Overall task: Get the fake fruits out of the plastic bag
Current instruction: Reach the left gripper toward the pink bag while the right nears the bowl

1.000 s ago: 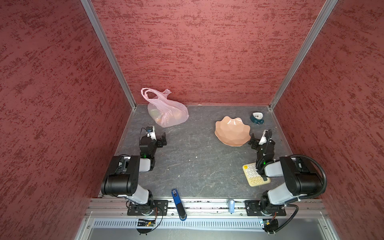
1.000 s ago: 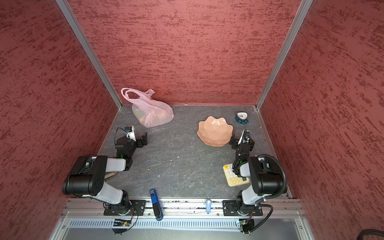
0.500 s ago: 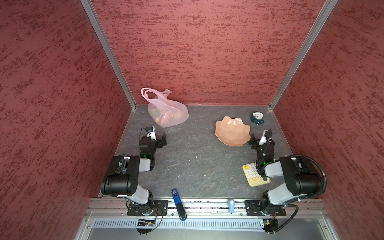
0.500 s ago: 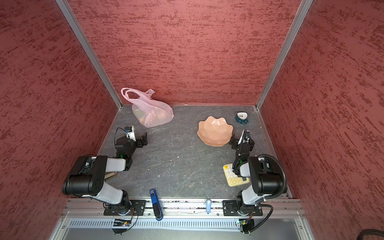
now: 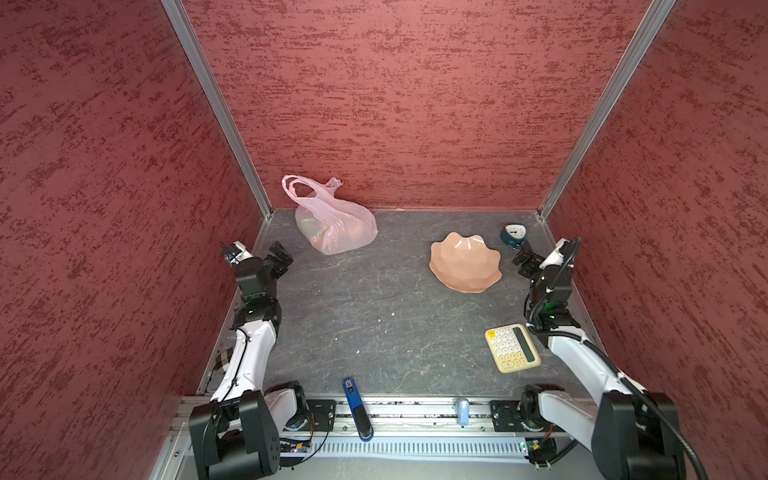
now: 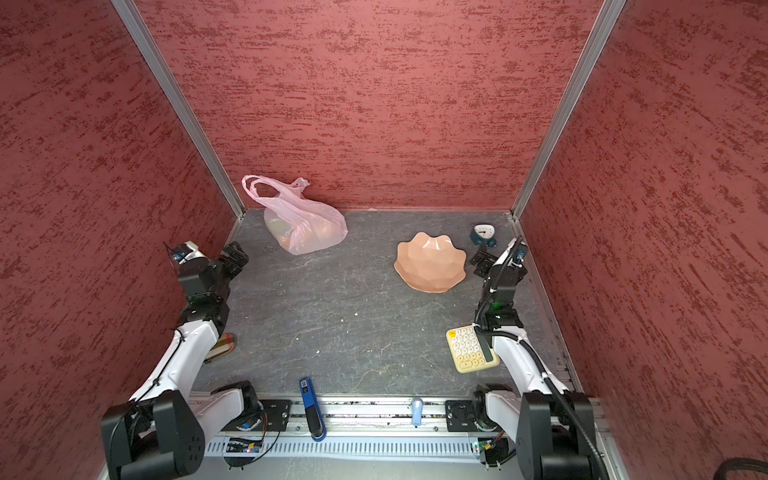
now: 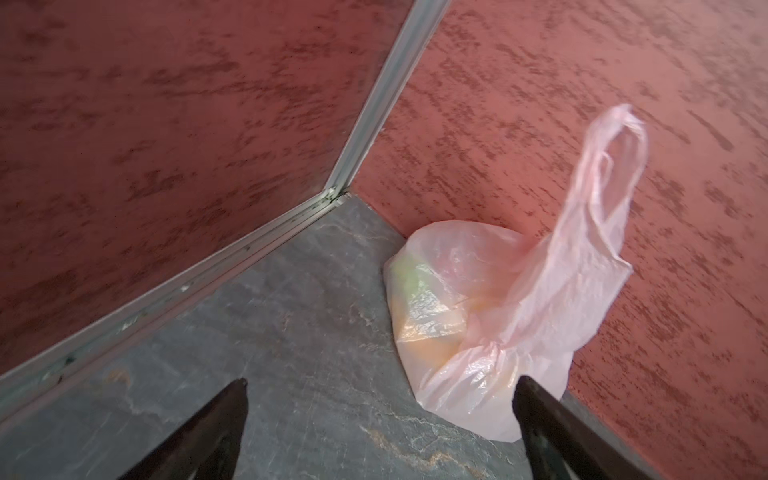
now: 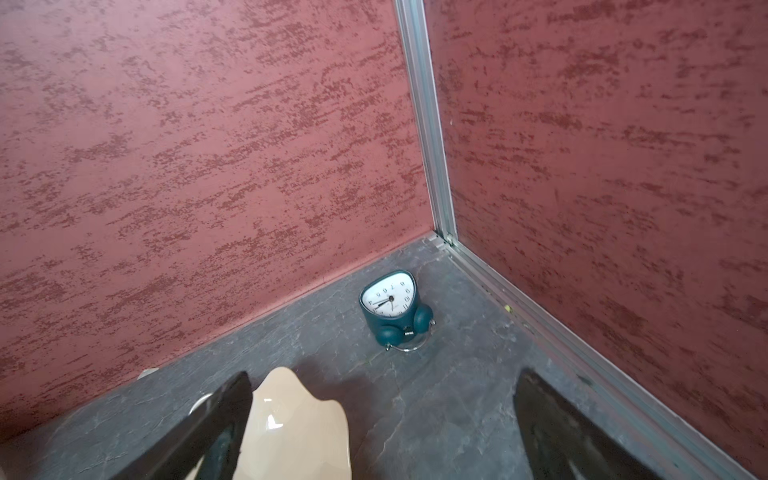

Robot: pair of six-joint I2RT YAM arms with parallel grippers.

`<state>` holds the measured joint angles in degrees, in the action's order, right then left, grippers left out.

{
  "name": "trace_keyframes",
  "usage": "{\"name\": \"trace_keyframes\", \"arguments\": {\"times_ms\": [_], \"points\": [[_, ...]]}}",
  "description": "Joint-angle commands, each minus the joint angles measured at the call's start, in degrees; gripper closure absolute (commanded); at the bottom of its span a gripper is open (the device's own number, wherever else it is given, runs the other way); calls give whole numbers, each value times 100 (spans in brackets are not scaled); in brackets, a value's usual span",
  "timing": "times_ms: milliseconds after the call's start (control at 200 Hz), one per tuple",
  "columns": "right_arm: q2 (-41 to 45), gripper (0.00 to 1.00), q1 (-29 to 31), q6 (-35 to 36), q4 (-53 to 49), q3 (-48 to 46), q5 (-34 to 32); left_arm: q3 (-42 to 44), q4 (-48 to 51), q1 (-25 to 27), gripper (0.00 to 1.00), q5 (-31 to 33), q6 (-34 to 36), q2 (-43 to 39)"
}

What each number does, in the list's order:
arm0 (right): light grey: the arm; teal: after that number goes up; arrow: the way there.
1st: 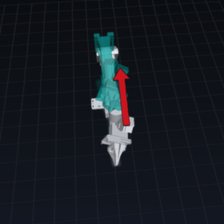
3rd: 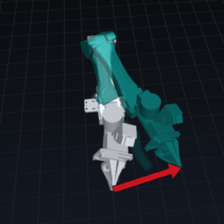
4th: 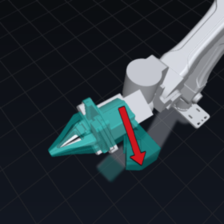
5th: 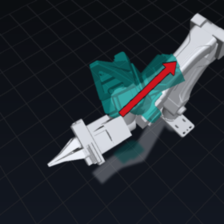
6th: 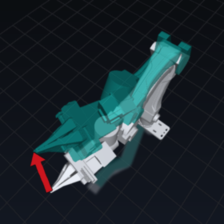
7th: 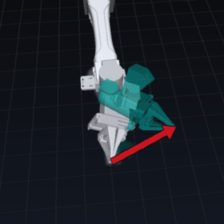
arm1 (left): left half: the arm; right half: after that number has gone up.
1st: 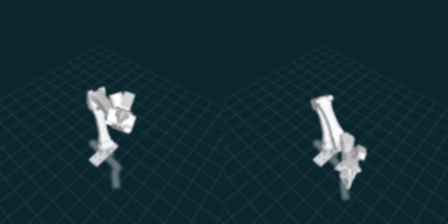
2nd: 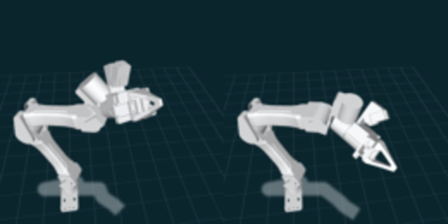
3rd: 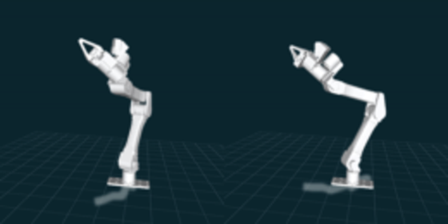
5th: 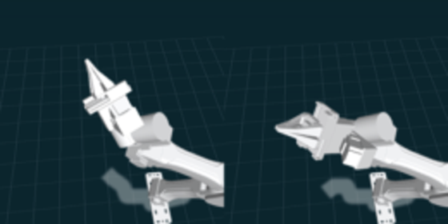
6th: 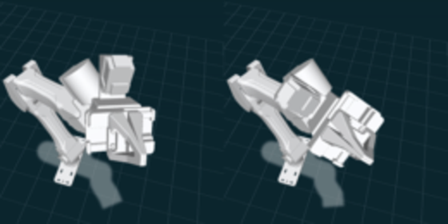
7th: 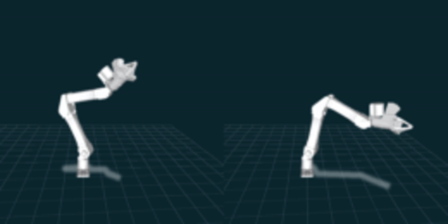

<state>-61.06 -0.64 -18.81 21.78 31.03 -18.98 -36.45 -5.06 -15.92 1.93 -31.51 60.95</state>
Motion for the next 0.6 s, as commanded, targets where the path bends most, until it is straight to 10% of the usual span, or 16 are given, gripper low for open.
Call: {"name": "trace_keyframes", "arguments": {"times_ms": [0, 596], "points": [[-144, 1, -25, -616, -1952, 499, 221, -603, 1617, 204, 1, -450, -451, 49], [-1523, 23, -31, -782, -3209, 1608, 1595, -3320, 4055, 2548, 1, 46, 1104, 1172]]}}
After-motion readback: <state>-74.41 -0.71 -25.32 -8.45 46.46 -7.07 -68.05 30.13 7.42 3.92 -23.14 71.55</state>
